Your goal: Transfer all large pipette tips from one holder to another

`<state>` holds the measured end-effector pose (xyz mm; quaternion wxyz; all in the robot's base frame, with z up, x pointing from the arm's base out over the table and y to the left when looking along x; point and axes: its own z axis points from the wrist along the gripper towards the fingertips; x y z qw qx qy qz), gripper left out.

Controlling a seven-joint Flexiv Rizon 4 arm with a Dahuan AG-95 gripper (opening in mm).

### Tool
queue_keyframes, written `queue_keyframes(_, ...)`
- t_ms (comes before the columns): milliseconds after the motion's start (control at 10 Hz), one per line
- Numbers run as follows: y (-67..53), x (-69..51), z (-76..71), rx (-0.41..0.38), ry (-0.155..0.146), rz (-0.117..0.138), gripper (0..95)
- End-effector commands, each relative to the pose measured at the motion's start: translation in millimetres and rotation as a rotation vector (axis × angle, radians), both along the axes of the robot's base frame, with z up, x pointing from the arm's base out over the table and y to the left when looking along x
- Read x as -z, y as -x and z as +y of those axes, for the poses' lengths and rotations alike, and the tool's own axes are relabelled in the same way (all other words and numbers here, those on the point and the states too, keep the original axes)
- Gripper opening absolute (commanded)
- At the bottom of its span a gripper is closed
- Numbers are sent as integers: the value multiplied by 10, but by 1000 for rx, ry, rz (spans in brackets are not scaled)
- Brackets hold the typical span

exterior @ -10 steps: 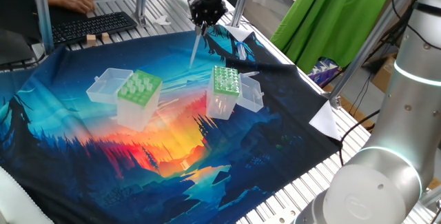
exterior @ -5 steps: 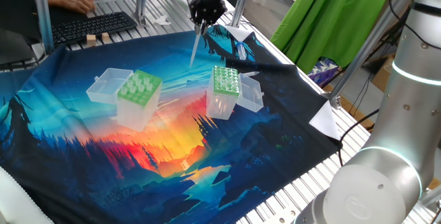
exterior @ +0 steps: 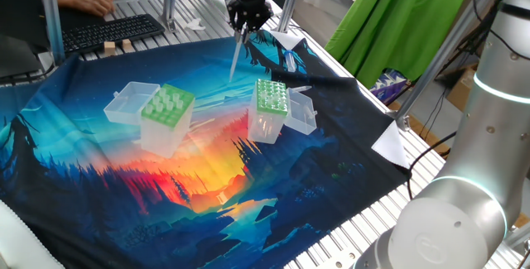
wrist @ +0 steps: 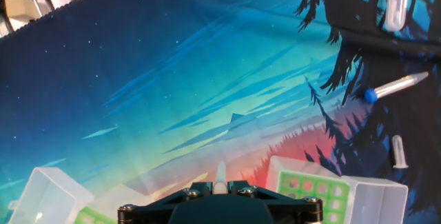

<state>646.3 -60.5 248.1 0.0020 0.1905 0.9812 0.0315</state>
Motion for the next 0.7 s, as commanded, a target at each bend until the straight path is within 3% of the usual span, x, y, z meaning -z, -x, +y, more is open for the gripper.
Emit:
queue_keyframes(100,19,6,3,7,-2,-2,0)
queue_keyframes(300,42,-1,-30,-5,7,-8,0)
queue_keyframes(400,86,-72,-83,-16,7,-4,0)
queue_keyframes(700,328,-242,-309,-46,0,0,0)
